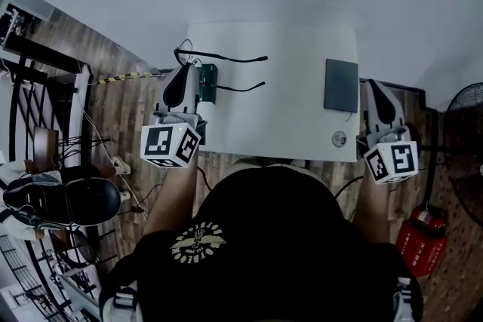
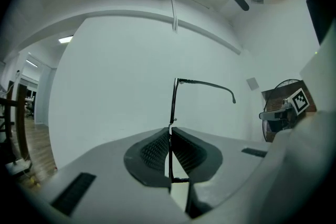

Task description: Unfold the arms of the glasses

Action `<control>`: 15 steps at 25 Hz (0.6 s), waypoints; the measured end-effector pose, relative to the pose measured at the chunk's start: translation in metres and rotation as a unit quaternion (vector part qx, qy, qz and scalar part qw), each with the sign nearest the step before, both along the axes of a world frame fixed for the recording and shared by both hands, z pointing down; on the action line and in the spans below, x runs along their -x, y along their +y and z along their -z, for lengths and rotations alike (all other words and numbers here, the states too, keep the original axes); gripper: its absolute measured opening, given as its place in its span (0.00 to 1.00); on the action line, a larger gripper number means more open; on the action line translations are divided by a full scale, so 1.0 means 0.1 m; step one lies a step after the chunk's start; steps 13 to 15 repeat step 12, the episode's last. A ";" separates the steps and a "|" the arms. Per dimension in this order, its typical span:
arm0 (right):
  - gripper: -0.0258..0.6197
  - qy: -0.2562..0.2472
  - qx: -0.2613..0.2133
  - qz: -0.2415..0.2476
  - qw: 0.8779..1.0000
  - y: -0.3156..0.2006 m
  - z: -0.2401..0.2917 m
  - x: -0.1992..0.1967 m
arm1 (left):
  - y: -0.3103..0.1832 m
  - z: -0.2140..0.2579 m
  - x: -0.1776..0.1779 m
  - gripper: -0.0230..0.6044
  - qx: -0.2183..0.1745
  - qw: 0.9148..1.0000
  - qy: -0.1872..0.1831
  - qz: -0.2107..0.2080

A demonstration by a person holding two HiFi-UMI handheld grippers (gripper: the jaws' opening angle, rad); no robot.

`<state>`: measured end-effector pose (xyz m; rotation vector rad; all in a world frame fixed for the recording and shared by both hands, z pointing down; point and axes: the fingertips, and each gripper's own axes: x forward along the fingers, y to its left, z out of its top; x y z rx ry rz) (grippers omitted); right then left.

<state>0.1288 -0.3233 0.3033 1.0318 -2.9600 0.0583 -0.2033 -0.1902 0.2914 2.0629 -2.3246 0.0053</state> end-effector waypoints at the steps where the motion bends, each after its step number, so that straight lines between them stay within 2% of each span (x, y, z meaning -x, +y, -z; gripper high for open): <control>1: 0.04 0.001 -0.001 -0.004 1.000 0.04 0.03 0.08 | 0.00 0.02 0.08 0.07 0.000 1.000 0.000 -0.005; 12: 0.04 0.013 0.000 -0.047 0.999 0.01 0.21 0.90 | -0.32 0.07 0.96 0.07 -0.001 0.998 0.010 -0.056; 15: 0.04 0.013 0.000 -0.047 0.999 0.01 0.21 0.90 | -0.32 0.07 0.96 0.07 -0.001 0.998 0.010 -0.056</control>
